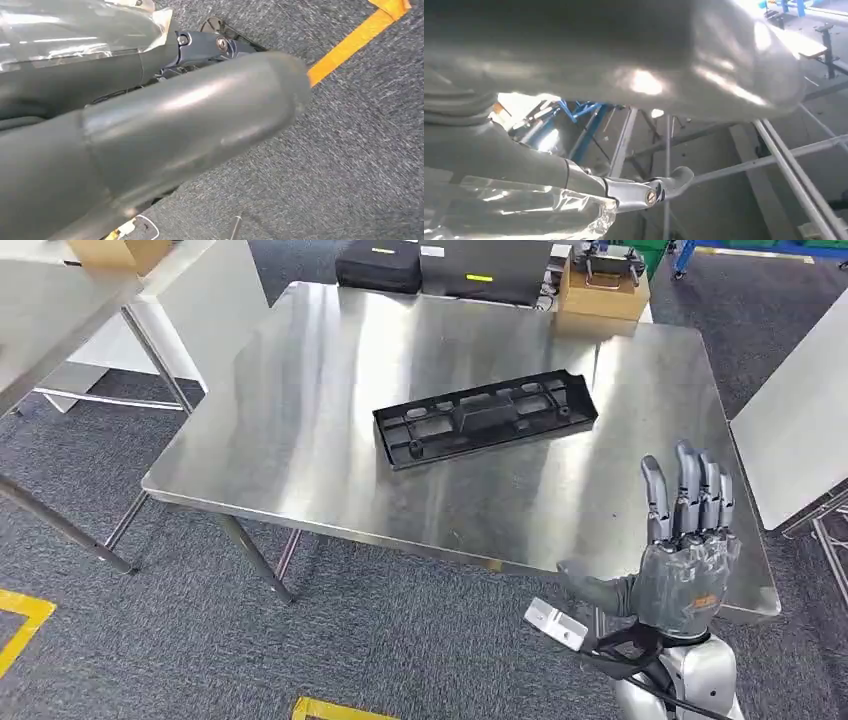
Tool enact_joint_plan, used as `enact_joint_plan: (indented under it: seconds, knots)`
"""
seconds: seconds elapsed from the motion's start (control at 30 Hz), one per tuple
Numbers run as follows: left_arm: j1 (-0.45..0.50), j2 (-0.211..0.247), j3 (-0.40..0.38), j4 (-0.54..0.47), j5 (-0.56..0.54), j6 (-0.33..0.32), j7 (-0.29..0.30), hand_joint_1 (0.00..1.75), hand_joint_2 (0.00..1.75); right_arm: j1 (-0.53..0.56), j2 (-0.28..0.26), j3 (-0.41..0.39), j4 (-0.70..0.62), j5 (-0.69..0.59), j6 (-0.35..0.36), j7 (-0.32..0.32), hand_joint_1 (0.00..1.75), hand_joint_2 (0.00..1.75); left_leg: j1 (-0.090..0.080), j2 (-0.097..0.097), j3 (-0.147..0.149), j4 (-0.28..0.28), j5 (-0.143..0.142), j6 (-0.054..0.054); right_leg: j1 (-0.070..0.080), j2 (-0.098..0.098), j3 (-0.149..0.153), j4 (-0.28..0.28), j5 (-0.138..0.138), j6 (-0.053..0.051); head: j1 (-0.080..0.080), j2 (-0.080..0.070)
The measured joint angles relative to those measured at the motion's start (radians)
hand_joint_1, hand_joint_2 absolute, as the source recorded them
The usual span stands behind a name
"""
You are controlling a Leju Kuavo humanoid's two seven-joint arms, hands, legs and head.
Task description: Take the parts from the cabinet and place them on the table.
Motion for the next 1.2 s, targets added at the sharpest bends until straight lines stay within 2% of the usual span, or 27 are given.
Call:
enact_joint_plan:
  seconds: [0.03, 0.1, 0.17, 0.2, 0.23, 0.27, 0.33, 0.37, 0.4, 0.5, 0.53, 0.57, 0.6, 0.63, 0.7, 0.73, 0.77, 0.83, 0.87, 0.9, 0.93, 1.0, 1.03, 1.07, 1.1, 1.17, 1.2]
  knots:
    - [0.001, 0.003, 0.0, 0.0, 0.0, 0.0, 0.0, 0.0, 0.0, 0.0, 0.0, 0.0, 0.0, 0.0, 0.0, 0.0, 0.0, 0.0, 0.001, -0.004, -0.008, 0.004, -0.005, -0.004, -0.022, -0.002, -0.008, -0.006, 0.009, -0.013, 0.002, 0.0]
    - [0.001, 0.003, 0.0, 0.0, -0.002, -0.001, 0.0, 0.0, 0.0, -0.002, 0.0, 0.001, -0.001, -0.006, 0.0, 0.0, 0.0, 0.0, 0.008, -0.012, -0.037, 0.083, -0.101, -0.02, -0.021, -0.005, -0.021, -0.006, 0.027, -0.038, -0.01, 0.0]
    - [0.001, 0.003, 0.0, 0.0, -0.004, -0.001, 0.0, 0.0, 0.0, -0.001, 0.0, 0.001, -0.001, -0.007, 0.0, 0.0, 0.0, 0.0, 0.017, -0.013, -0.083, 0.236, -0.196, -0.033, -0.02, -0.006, -0.041, -0.006, 0.042, -0.04, -0.01, 0.0]
    - [0.001, 0.003, 0.0, 0.0, -0.006, -0.001, 0.0, 0.0, 0.0, -0.001, 0.0, 0.001, 0.0, -0.008, 0.0, 0.0, 0.0, 0.0, 0.021, -0.013, -0.096, 0.299, -0.218, -0.038, -0.019, -0.007, -0.052, -0.005, 0.051, -0.038, -0.009, 0.0]
    - [0.001, 0.003, 0.0, 0.0, -0.006, -0.001, 0.0, 0.0, 0.0, 0.0, 0.0, 0.001, -0.001, -0.009, 0.0, -0.001, 0.0, 0.0, 0.026, -0.013, -0.087, 0.317, -0.209, -0.041, -0.02, -0.007, -0.062, -0.005, 0.058, -0.034, -0.01, 0.0]
    - [0.001, 0.003, 0.0, 0.0, -0.006, -0.001, 0.0, 0.0, 0.0, 0.0, 0.0, 0.001, 0.0, -0.009, 0.0, -0.001, 0.0, 0.0, 0.03, -0.012, -0.058, 0.288, -0.182, -0.043, -0.022, -0.006, -0.07, -0.005, 0.066, -0.03, -0.01, 0.0]
    - [-0.001, 0.004, 0.0, 0.0, -0.006, -0.001, 0.0, 0.0, 0.0, 0.0, 0.0, 0.001, -0.001, -0.01, 0.0, -0.002, 0.0, 0.0, 0.035, -0.012, 0.055, 0.129, -0.116, -0.042, -0.026, -0.006, -0.084, -0.005, 0.08, -0.02, -0.01, 0.0]
    - [-0.003, 0.004, 0.0, 0.0, -0.006, -0.001, 0.0, 0.0, 0.0, 0.0, 0.0, 0.001, -0.001, -0.01, 0.0, -0.002, 0.0, 0.0, 0.037, -0.015, 0.121, 0.037, -0.11, -0.041, -0.026, -0.005, -0.086, -0.004, 0.086, -0.012, -0.011, 0.0]
    - [-0.005, 0.003, 0.0, 0.0, -0.006, -0.001, 0.0, 0.0, 0.0, 0.0, 0.0, 0.0, -0.002, -0.01, 0.0, -0.002, 0.0, 0.0, 0.032, -0.018, 0.155, -0.021, -0.127, -0.041, -0.02, -0.005, -0.092, -0.003, 0.091, -0.004, -0.012, 0.0]
    - [-0.003, 0.004, 0.0, 0.0, -0.009, -0.001, -0.002, 0.0, 0.0, -0.001, 0.001, 0.001, -0.003, -0.009, 0.0, -0.003, 0.0, 0.0, 0.02, -0.022, 0.138, -0.021, -0.118, -0.022, -0.022, -0.006, -0.092, -0.017, 0.118, 0.023, -0.01, 0.0]
    - [-0.002, 0.004, 0.0, 0.0, -0.009, -0.001, -0.005, 0.0, 0.0, 0.0, 0.001, 0.001, -0.003, -0.008, 0.0, -0.003, 0.0, 0.0, 0.02, -0.019, 0.131, -0.033, -0.103, -0.006, -0.012, -0.005, -0.097, -0.021, 0.128, 0.036, -0.01, 0.0]
    - [-0.004, 0.003, 0.0, 0.0, -0.01, -0.002, -0.008, 0.0, 0.0, 0.0, -0.001, 0.0, -0.003, -0.008, 0.0, -0.003, 0.0, 0.0, 0.022, -0.011, 0.122, -0.038, -0.088, 0.007, -0.022, -0.005, -0.11, -0.004, 0.102, 0.03, -0.011, 0.0]
    - [-0.004, 0.004, 0.0, 0.0, -0.01, -0.001, -0.009, 0.0, 0.0, 0.0, -0.001, 0.0, -0.003, -0.007, 0.0, -0.003, 0.0, 0.0, 0.021, -0.012, 0.108, -0.038, -0.078, 0.02, -0.019, -0.005, -0.137, 0.046, 0.05, 0.015, -0.008, 0.0]
    - [-0.004, 0.004, 0.0, 0.0, -0.011, -0.001, -0.009, 0.0, 0.0, 0.0, -0.001, 0.0, -0.003, -0.006, 0.0, -0.003, 0.0, 0.0, 0.017, -0.01, 0.095, -0.038, -0.068, 0.024, -0.019, -0.005, -0.162, 0.123, -0.005, 0.006, -0.004, 0.0]
    - [-0.003, 0.004, 0.0, 0.0, -0.011, 0.002, -0.011, 0.0, 0.0, 0.004, 0.0, 0.0, -0.002, -0.004, 0.0, -0.003, 0.0, 0.0, 0.01, -0.006, 0.068, -0.036, -0.048, 0.03, -0.018, -0.005, -0.204, 0.281, -0.077, 0.004, -0.005, 0.0]
    - [-0.003, 0.004, 0.0, 0.0, -0.013, 0.005, -0.013, 0.0, 0.0, 0.005, 0.0, 0.0, -0.002, -0.002, 0.001, -0.003, 0.0, 0.0, 0.006, -0.005, 0.055, -0.036, -0.038, 0.032, -0.015, -0.005, -0.201, 0.314, -0.077, 0.011, -0.003, 0.0]
    - [-0.004, 0.003, 0.0, 0.0, -0.014, 0.009, -0.015, 0.0, 0.0, 0.006, 0.0, 0.0, -0.002, -0.002, 0.001, -0.003, 0.0, 0.0, 0.002, -0.005, 0.044, -0.035, -0.028, 0.032, -0.015, -0.005, -0.177, 0.302, -0.058, 0.021, -0.004, 0.0]
    - [-0.004, 0.003, 0.0, 0.0, -0.014, 0.009, -0.017, 0.0, 0.0, 0.005, 0.0, 0.0, -0.002, -0.001, 0.001, -0.003, 0.0, 0.0, -0.004, -0.006, 0.02, -0.031, -0.011, 0.032, -0.01, -0.005, -0.069, 0.164, -0.004, 0.028, -0.005, 0.0]
    - [-0.004, 0.003, 0.0, 0.0, -0.015, 0.009, -0.018, 0.0, 0.0, 0.004, 0.0, 0.0, -0.003, 0.0, 0.001, -0.003, 0.0, 0.0, -0.005, -0.006, 0.013, -0.027, -0.004, 0.03, -0.005, -0.005, -0.003, 0.069, 0.004, 0.019, -0.004, 0.0]
    - [-0.004, 0.0, 0.0, 0.0, -0.015, 0.009, -0.018, 0.0, 0.0, 0.002, 0.0, 0.0, -0.004, 0.001, 0.001, -0.002, 0.0, 0.0, -0.008, -0.007, 0.005, -0.024, 0.002, 0.026, 0.005, -0.005, 0.055, -0.022, -0.021, -0.001, -0.005, 0.0]
    - [-0.005, -0.001, 0.0, 0.0, -0.016, 0.009, -0.019, 0.0, 0.0, 0.002, 0.0, 0.0, -0.006, 0.0, 0.001, -0.002, 0.0, 0.0, -0.009, -0.005, 0.002, -0.024, 0.011, 0.021, 0.011, -0.006, 0.065, -0.047, -0.021, -0.005, -0.008, 0.0]
    - [-0.003, -0.003, 0.0, 0.0, -0.016, 0.008, -0.019, 0.0, 0.0, 0.003, 0.0, 0.0, -0.006, 0.001, 0.001, 0.0, 0.0, 0.0, -0.005, -0.004, 0.0, -0.027, 0.025, 0.011, 0.015, -0.005, 0.046, -0.044, -0.012, -0.014, -0.003, 0.0]
    - [-0.001, -0.003, 0.0, 0.0, -0.016, 0.007, -0.019, 0.0, 0.0, 0.005, 0.001, 0.0, -0.006, 0.001, 0.001, 0.0, 0.0, 0.0, -0.011, -0.005, -0.003, -0.029, 0.033, 0.003, 0.004, -0.006, 0.04, -0.051, 0.0, -0.024, -0.004, 0.0]
    - [-0.001, -0.001, 0.0, 0.0, -0.016, 0.007, -0.022, 0.0, 0.0, 0.004, 0.002, 0.001, -0.006, 0.001, 0.002, 0.0, 0.0, 0.0, -0.006, -0.01, -0.014, -0.018, 0.019, -0.002, -0.016, -0.01, 0.036, -0.054, 0.013, -0.031, -0.001, 0.0]
    - [-0.001, -0.001, 0.0, 0.0, -0.016, 0.005, -0.023, 0.0, 0.0, 0.005, 0.005, 0.001, -0.006, 0.002, 0.002, 0.0, 0.0, 0.0, -0.003, -0.015, -0.031, 0.015, -0.037, -0.008, -0.015, -0.01, 0.028, -0.054, 0.023, -0.046, -0.007, 0.0]
    - [0.0, -0.001, 0.0, 0.0, -0.016, 0.004, -0.024, 0.0, 0.0, 0.006, 0.007, 0.001, -0.006, 0.004, 0.002, 0.0, 0.0, 0.0, 0.011, -0.016, -0.07, 0.16, -0.159, -0.027, -0.015, -0.012, 0.006, -0.052, 0.045, -0.05, -0.011, 0.0]
    - [0.0, 0.0, 0.0, 0.0, -0.016, 0.003, -0.024, 0.0, 0.0, 0.007, 0.008, 0.001, -0.006, 0.004, 0.002, 0.0, 0.0, 0.0, 0.017, -0.016, -0.085, 0.228, -0.189, -0.035, -0.015, -0.013, -0.005, -0.051, 0.054, -0.047, -0.012, 0.0]
